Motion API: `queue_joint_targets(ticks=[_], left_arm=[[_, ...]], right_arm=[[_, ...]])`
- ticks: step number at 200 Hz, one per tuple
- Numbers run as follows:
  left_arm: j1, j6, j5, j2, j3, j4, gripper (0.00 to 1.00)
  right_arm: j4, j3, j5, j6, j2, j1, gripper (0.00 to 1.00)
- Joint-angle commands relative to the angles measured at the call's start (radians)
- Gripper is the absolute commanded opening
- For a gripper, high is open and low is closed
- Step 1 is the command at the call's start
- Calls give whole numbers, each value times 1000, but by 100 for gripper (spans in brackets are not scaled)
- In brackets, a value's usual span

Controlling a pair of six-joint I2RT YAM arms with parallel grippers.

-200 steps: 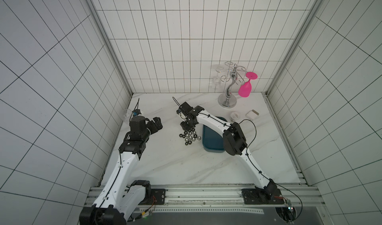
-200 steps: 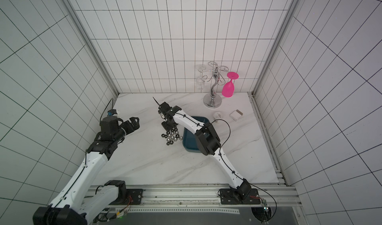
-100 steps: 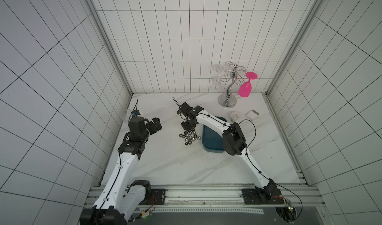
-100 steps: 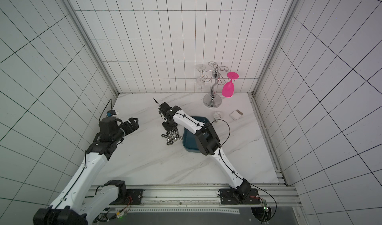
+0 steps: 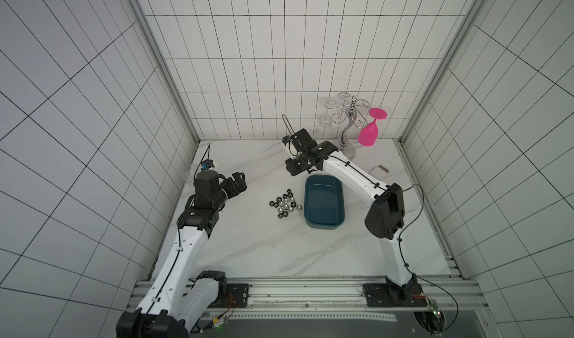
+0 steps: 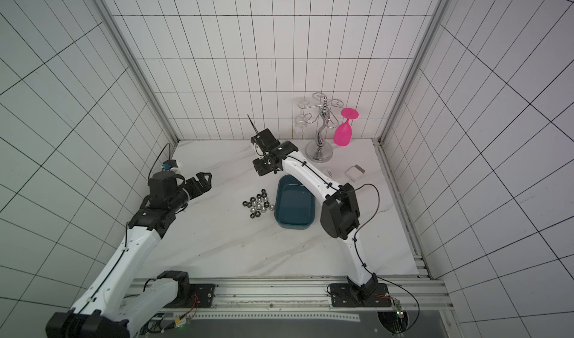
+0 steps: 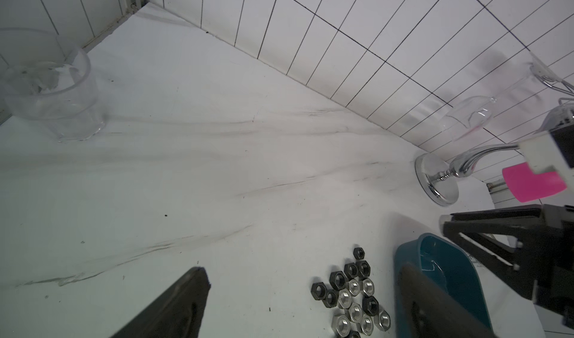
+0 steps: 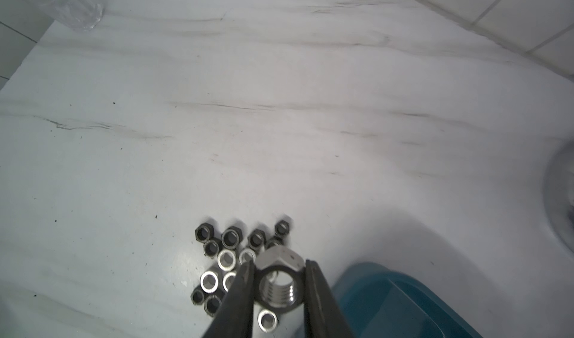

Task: Put the nuts on the desktop into the storage box
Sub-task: Place the nut in the storage box.

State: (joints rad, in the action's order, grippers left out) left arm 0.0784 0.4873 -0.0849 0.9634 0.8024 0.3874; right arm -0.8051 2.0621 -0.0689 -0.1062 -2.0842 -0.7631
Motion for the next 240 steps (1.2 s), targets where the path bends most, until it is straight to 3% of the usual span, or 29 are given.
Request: queue_joint_targets(ticks=[1,26,56,189,240], left_arm=[[41,6,-14,41,44,-1,98],[72,35,-13,89,60,-19,98],[96,60,-18,132,72,-40,98],[114,24,11,141,78,-4,98],[113,17,25,123,66,1,98]], right_arm=[[-9,-176,13,-46,92,89,20],[-15,-328,-1,-39,154,149,21],[-38,-381,-8,-17,126,166,21],[-108,-160,-23,5,-160,155,25],[-125,-142,-19,8,-188,143,41]])
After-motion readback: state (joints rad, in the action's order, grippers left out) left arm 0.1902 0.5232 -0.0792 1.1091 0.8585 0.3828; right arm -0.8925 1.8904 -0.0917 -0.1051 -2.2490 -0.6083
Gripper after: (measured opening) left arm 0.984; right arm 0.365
